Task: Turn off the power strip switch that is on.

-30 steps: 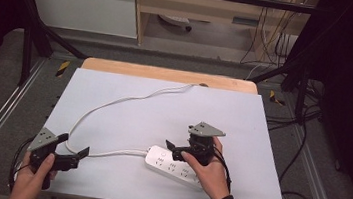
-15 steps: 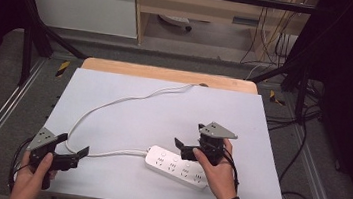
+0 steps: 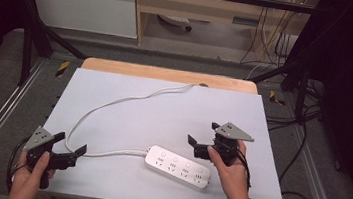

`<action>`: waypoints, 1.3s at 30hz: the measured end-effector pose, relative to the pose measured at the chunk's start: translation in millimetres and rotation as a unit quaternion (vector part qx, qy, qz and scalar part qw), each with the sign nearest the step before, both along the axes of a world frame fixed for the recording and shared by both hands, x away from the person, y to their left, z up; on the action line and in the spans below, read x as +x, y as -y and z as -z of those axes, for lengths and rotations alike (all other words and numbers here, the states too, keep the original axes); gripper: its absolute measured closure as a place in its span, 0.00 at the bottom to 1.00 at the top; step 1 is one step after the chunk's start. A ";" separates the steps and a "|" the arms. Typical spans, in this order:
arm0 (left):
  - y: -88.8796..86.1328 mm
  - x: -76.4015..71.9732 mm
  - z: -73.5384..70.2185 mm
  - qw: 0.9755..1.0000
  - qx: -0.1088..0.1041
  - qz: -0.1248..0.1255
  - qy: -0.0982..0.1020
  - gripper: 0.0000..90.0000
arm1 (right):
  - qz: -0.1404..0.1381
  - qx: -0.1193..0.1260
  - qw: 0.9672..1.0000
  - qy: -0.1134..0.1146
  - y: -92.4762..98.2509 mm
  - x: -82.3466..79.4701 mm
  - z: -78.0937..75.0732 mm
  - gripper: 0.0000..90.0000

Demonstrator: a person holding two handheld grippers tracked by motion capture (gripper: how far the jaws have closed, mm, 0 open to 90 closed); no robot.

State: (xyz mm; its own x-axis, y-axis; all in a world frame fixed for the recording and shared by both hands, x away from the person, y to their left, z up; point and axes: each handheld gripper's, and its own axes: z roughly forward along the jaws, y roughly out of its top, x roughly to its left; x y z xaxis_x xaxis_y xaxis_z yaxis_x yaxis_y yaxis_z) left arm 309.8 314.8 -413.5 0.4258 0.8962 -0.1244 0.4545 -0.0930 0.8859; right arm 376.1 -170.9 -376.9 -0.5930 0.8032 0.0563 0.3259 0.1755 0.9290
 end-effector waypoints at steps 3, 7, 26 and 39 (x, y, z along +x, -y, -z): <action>-0.6 -0.2 0.0 1.000 0.000 -0.001 0.000 0.07 | 0.010 0.004 1.000 0.001 7.6 -0.9 -1.3 0.03; -0.4 -0.4 -0.3 1.000 0.000 -0.001 0.002 0.07 | 0.031 0.010 0.999 0.005 21.8 -1.4 -2.7 0.03; -1.1 -0.9 -0.6 1.000 0.000 0.000 0.003 0.07 | 0.106 0.025 0.994 0.015 82.5 -9.8 -2.8 0.04; -1.6 -1.3 -1.1 1.000 0.002 0.002 0.004 0.07 | 0.149 0.014 0.989 -0.007 111.2 -9.4 19.7 0.04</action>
State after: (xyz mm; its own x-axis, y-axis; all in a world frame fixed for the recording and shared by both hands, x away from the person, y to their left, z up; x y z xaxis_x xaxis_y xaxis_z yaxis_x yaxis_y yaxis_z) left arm 308.5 316.3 -412.4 0.4296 0.8953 -0.1178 0.4463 -0.0970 0.8896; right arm 366.8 -282.1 -396.6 -0.3295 0.9400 0.0880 0.3716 0.0434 0.9274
